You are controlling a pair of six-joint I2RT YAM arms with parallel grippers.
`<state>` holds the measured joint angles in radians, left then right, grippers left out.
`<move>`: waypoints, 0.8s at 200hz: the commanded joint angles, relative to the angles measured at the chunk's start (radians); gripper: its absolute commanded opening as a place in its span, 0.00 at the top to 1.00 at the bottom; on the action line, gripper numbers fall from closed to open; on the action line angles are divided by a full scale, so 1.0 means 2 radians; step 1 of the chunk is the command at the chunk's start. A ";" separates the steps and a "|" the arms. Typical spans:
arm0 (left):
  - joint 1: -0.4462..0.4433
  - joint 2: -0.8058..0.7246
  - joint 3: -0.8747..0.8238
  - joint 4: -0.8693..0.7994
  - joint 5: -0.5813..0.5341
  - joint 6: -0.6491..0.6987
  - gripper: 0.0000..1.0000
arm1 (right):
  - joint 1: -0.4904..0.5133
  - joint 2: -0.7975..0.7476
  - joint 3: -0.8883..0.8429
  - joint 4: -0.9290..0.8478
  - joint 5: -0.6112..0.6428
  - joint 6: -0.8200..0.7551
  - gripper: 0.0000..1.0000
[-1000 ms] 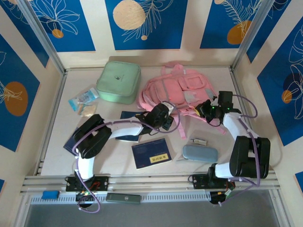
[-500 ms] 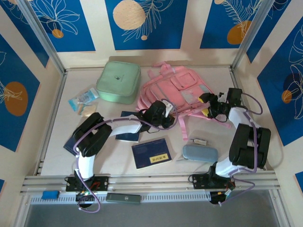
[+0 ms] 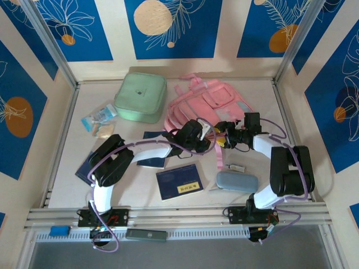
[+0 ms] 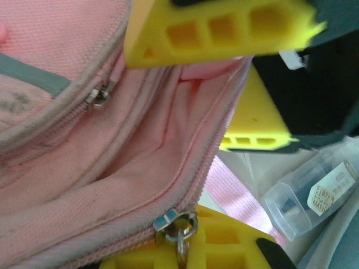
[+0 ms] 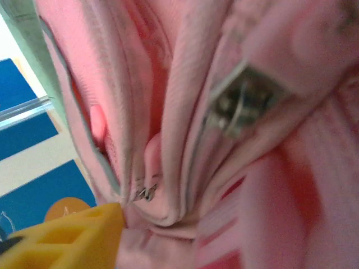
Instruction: Pack the student bag
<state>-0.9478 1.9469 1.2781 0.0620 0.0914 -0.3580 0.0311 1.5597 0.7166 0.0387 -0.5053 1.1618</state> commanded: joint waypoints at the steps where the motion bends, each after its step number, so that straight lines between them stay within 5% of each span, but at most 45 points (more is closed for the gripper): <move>1: -0.011 -0.002 0.032 0.014 0.010 0.011 1.00 | 0.006 0.016 0.018 0.019 0.036 -0.002 0.63; 25: -0.011 -0.006 0.033 0.010 0.011 0.018 1.00 | -0.017 0.012 0.026 -0.010 0.048 -0.044 0.87; 51: -0.011 -0.006 0.044 -0.012 0.002 0.037 1.00 | -0.060 -0.001 0.043 -0.055 0.053 -0.094 0.99; 103: -0.010 -0.013 0.073 -0.045 -0.008 0.039 1.00 | -0.144 0.016 0.133 -0.144 0.043 -0.187 1.00; 160: 0.002 -0.046 0.015 -0.083 -0.030 0.057 1.00 | -0.171 0.068 0.237 -0.234 0.051 -0.234 1.00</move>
<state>-0.9512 1.9343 1.3510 0.0204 0.0425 -0.2775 -0.2577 1.6737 1.1004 -0.4511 -0.5495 0.7601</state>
